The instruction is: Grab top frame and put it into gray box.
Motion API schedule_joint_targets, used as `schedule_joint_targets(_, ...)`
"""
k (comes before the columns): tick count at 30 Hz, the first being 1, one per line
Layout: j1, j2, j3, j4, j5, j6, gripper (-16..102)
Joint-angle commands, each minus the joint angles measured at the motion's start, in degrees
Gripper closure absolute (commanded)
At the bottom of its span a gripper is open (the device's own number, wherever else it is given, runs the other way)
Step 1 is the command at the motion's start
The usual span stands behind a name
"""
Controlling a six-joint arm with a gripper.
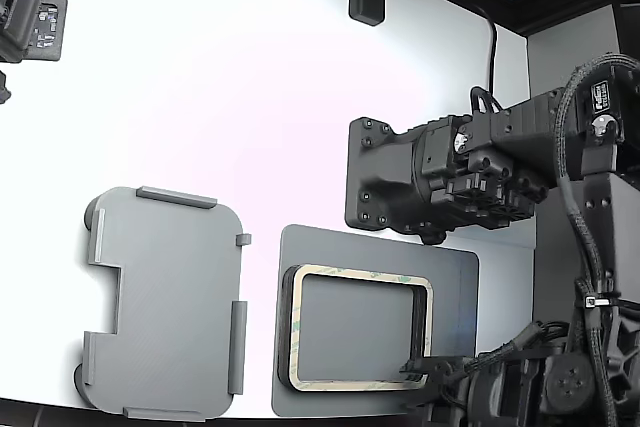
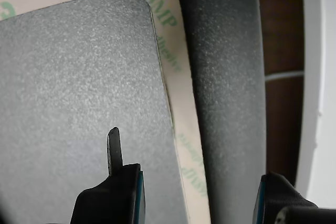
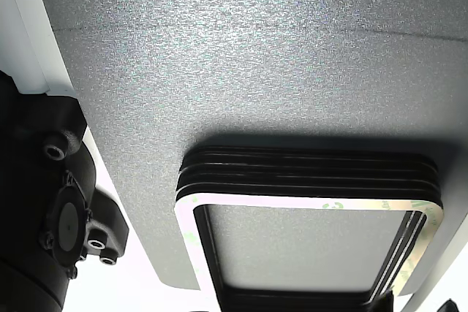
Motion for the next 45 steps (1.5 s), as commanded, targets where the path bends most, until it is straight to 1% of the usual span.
schedule_joint_targets(1, -0.53, -1.41, -2.9, 0.44, 0.18, -1.41, 1)
schedule_joint_targets(6, -0.35, -5.98, -6.33, 1.05, -0.53, -2.9, 2)
schedule_joint_targets(7, 0.0, -6.15, -6.68, 1.41, -0.09, -3.08, 2)
schedule_joint_targets(15, 0.26, -7.82, -8.79, 2.46, -1.32, -3.96, 7)
schedule_joint_targets(19, 0.26, -8.61, -8.7, 2.37, -1.49, -4.04, 14)
schedule_joint_targets(21, 0.26, -9.14, -9.49, 3.25, -1.49, -3.87, 15)
schedule_joint_targets(24, 0.26, -9.49, -10.63, 4.22, -1.49, -3.96, 22)
schedule_joint_targets(27, 0.26, -9.49, -10.81, 4.31, -1.58, -4.04, 26)
schedule_joint_targets(32, 0.0, -9.4, -10.63, 4.31, -1.58, -4.39, 32)
schedule_joint_targets(41, -0.09, -9.05, -8.96, 2.99, -1.93, -3.96, 32)
schedule_joint_targets(45, -0.18, -9.23, -8.88, 2.55, -1.85, -3.69, 34)
